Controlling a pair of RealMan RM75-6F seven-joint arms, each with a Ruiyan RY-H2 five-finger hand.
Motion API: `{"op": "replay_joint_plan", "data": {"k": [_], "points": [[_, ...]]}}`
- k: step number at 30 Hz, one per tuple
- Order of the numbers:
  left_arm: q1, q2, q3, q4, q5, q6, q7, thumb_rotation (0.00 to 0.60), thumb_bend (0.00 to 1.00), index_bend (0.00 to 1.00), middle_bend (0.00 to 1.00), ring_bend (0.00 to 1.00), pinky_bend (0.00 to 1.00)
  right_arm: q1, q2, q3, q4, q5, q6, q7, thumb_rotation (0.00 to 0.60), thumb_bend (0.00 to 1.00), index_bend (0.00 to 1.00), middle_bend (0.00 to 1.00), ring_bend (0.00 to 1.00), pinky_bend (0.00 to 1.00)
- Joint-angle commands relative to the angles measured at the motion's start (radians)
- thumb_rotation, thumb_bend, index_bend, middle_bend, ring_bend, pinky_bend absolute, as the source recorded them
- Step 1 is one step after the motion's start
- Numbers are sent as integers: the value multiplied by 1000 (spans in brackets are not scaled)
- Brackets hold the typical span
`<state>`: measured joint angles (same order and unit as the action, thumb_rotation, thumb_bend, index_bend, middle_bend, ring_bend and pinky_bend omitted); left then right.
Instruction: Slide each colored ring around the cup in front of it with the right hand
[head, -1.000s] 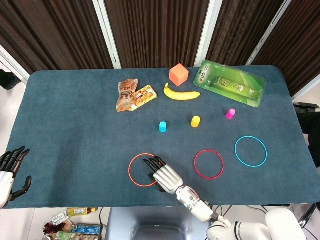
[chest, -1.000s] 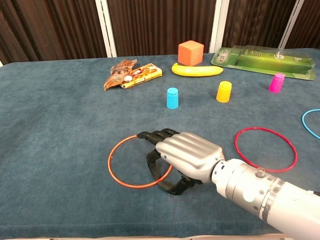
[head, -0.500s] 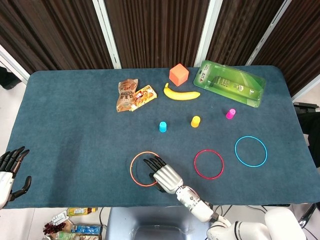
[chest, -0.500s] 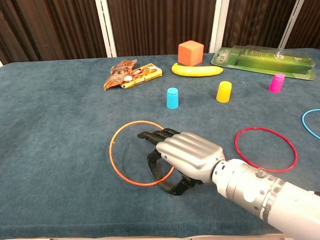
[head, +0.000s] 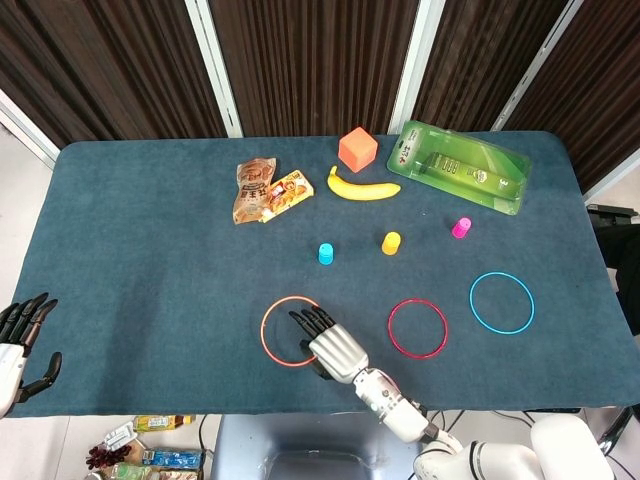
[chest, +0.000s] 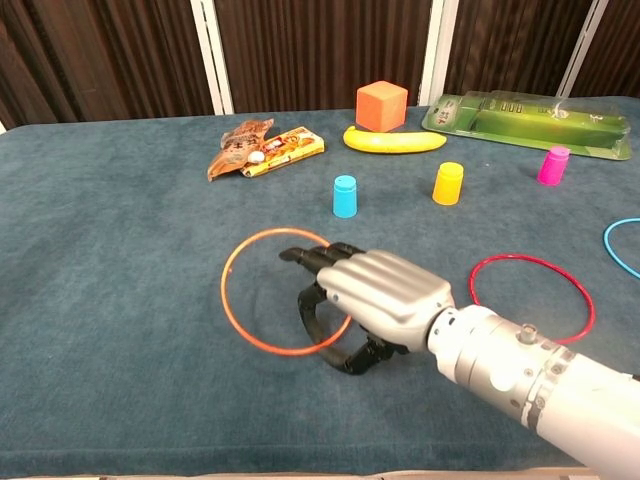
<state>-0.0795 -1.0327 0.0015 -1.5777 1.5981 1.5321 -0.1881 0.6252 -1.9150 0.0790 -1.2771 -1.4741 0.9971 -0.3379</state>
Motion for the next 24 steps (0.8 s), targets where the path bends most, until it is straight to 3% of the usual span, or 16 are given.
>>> {"op": "replay_joint_plan", "data": {"k": [1,6,11,14,19,21,24], "points": [[1,1,-1,0,-2,1,-3,600,490,0,0,0,23,2,0,23,3,7,18,9,600,516,820,104,0,0],[1,2,-1,0,-5,-1,-5,600,491,0,0,0,23,23,9,97,26,51,28,-5,600,517,820,105,0,0],[-1,1,2,-1,3,-4,3,600,490,0,0,0,23,78,16,224,95,166,-14,-24,600,516,819,107,0,0],[-2,-1,2,-3,3,-6,10,600,489,0,0,0,23,108,14,271,138,222,-42,-34,600,516,819,107,0,0],[-5,-5,2,-7,0,-14,24,600,490,0,0,0,23,141,4,288,185,277,-76,-35,600,516,810,111,0,0],[-9,-6,2,-9,-4,-24,30,600,489,0,0,0,23,144,0,275,190,273,-71,-32,600,516,765,111,0,0],[-13,-5,3,-13,-7,-34,35,600,489,0,0,0,23,149,-4,262,197,278,-80,-15,600,516,606,110,0,0]]}}
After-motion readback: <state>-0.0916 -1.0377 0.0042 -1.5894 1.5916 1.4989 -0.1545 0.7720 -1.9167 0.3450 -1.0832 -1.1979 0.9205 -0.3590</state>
